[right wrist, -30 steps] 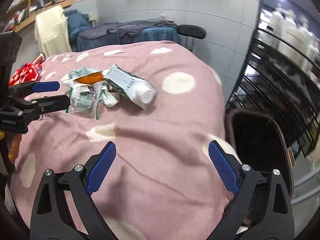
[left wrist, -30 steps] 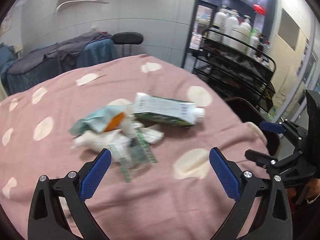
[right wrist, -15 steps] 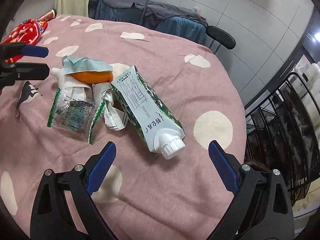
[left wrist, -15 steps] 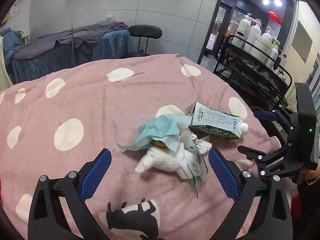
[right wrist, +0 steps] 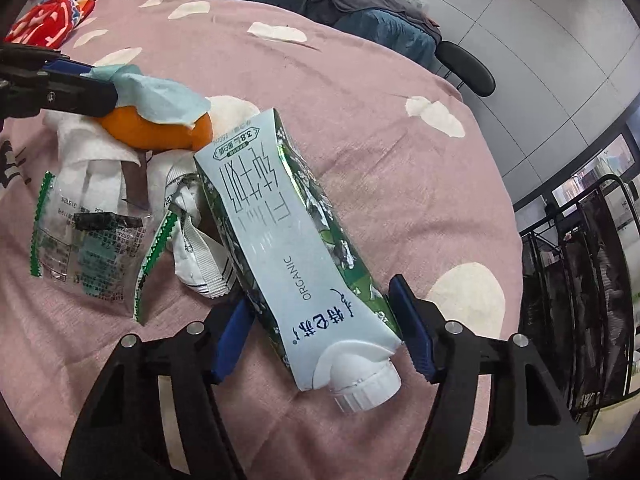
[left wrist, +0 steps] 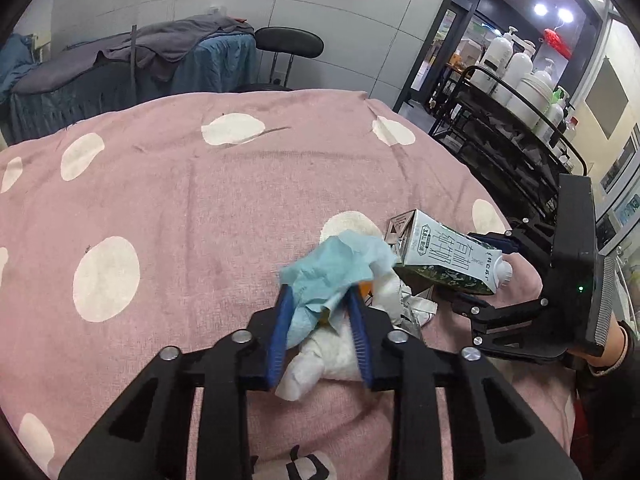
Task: Collect trash
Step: 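Lift the milk carton with the right tool while the left tool grasps the teal tissue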
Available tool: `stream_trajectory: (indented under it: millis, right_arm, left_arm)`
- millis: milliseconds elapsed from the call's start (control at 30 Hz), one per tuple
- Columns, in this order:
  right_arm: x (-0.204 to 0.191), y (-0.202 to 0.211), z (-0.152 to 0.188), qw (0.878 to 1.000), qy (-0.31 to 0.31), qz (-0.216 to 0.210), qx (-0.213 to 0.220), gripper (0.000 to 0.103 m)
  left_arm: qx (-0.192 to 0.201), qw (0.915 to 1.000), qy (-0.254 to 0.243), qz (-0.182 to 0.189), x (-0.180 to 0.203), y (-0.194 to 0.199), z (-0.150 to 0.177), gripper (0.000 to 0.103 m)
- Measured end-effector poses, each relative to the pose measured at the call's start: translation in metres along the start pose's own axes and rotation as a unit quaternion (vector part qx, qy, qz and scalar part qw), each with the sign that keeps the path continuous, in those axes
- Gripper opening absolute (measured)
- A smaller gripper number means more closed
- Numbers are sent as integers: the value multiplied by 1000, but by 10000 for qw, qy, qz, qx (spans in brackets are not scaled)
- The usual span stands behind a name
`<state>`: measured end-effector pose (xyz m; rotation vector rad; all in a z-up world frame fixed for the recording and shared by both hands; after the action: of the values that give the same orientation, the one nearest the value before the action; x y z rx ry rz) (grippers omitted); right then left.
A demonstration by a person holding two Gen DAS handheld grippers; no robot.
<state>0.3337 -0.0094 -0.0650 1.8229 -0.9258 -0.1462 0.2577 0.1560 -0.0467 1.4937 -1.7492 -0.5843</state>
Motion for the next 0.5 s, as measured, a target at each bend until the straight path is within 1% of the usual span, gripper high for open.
stream_trajectory:
  millis: [133, 233, 300, 400, 500]
  right_arm:
    - [-3, 3, 0, 10000, 20, 10, 66, 60]
    - [-2, 10, 3, 9997, -145, -64, 167, 58]
    - [0, 17, 6, 9994, -248, -63, 247, 56]
    - [1, 26, 11, 9985, -390, -107, 369, 56]
    - [3, 39, 18, 9969, -564, -186, 523, 56]
  left_arm:
    - [106, 9999, 58, -14, -2, 4, 1, 14]
    - [224, 9996, 165, -25, -5, 13, 1, 8]
    - [356, 9991, 178, -130, -6, 20, 2, 6]
    - [482, 9985, 190, -175, -5, 29, 4, 5]
    - [691, 9970, 230, -254, -2, 41, 6, 5]
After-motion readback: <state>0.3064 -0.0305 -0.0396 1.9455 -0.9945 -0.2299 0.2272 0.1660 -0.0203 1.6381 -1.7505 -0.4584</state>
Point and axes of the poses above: each gripper's, at about its wrist camera, not at the fingertips, and y roughly against the way its jaws point, x to its right, z to its underside, the point moved 1 cm from there along -y, roughly the way its jaws point, and after that the axes turned 2 degrees about -z, right-handed, at the moved point
